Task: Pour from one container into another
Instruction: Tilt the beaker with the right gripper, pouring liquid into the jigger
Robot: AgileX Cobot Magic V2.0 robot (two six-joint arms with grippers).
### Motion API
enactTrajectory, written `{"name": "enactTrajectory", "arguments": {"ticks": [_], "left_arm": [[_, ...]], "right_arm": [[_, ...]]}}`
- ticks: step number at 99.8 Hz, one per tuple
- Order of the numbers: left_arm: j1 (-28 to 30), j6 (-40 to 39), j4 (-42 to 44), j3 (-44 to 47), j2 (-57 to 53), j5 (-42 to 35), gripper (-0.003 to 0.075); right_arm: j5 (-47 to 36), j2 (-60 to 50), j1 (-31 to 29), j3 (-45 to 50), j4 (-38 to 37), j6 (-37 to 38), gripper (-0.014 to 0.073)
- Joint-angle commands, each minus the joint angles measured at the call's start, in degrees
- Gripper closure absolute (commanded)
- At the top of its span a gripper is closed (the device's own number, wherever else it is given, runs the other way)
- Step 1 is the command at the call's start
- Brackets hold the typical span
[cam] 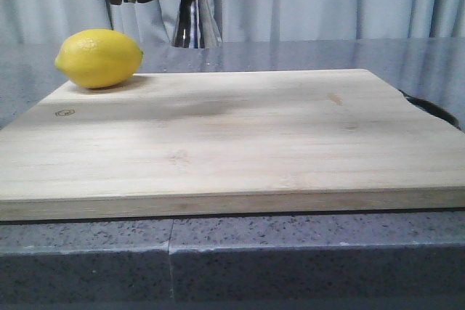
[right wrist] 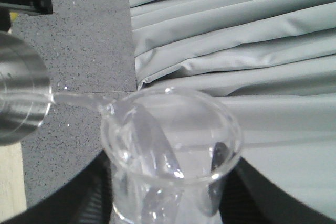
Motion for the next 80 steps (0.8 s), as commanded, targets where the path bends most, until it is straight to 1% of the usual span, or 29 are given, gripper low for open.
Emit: {"name": "enactTrajectory", "arguments": {"ticks": [1,80], "left_arm": [[-0.44,-0.46,-4.98,-1.72,-2.86,5.56,0.0573],[-0.44,-0.46,-4.98,-1.72,-2.86,5.56,0.0573]], "right_arm": [[-2.84,-1.53,0.03,-2.51,-3.08,-0.30,0.0318],[-4.95,-1.53,0.03,-2.51,-8.91,-0.30,0.0318]]}}
